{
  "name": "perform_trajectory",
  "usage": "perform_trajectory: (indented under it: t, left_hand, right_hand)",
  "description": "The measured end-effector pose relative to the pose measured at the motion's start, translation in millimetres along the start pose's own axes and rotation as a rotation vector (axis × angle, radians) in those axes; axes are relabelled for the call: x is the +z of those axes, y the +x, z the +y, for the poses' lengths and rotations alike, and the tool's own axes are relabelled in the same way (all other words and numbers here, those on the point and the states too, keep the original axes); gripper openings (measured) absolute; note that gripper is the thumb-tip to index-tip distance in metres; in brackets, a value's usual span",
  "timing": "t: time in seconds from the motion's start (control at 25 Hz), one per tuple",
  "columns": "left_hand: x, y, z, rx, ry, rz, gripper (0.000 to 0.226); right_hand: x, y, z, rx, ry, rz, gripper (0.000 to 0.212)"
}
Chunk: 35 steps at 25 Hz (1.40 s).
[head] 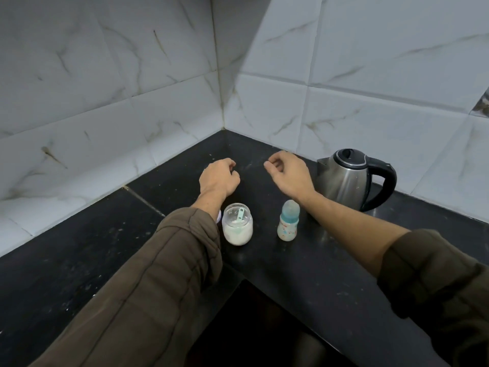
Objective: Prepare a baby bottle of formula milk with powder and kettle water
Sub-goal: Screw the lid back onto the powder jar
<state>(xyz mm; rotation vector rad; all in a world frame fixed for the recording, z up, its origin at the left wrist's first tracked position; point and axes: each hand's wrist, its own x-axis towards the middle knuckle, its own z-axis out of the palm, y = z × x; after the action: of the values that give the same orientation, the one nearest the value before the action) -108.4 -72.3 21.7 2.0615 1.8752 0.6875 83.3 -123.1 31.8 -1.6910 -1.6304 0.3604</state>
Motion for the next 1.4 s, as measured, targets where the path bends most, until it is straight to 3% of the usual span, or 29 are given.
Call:
perform_trajectory:
  t: [0.04, 0.16, 0.32, 0.88, 1.2, 1.4]
  left_hand:
    - [-6, 1, -6, -0.007, 0.006, 0.018, 0.038]
    - [-26, 1, -30, -0.044, 0.039, 0.064, 0.038]
    - [-42, 1, -72, -0.135, 0.029, 0.040, 0.038]
    - [-12, 14, -152, -0.280, -0.013, -0.107, 0.043]
    - [-4, 19, -160, -0.329, -0.033, -0.159, 0.045]
    - [-16, 15, -144, -0.292, -0.016, -0.132, 0.049]
  right_hand:
    - [9, 8, -13, -0.024, -0.043, -0.071, 0.022]
    - [45, 24, -47, -0.086, -0.199, -0.368, 0.035]
    - [113, 24, -75, -0.125, -0.358, -0.601, 0.050]
    - [228, 43, -52, -0.085, -0.672, -0.933, 0.099]
    - [239, 52, -49, -0.062, -0.679, -0.950, 0.093]
    - [184, 65, -76, 0.000, -0.287, -0.530, 0.087]
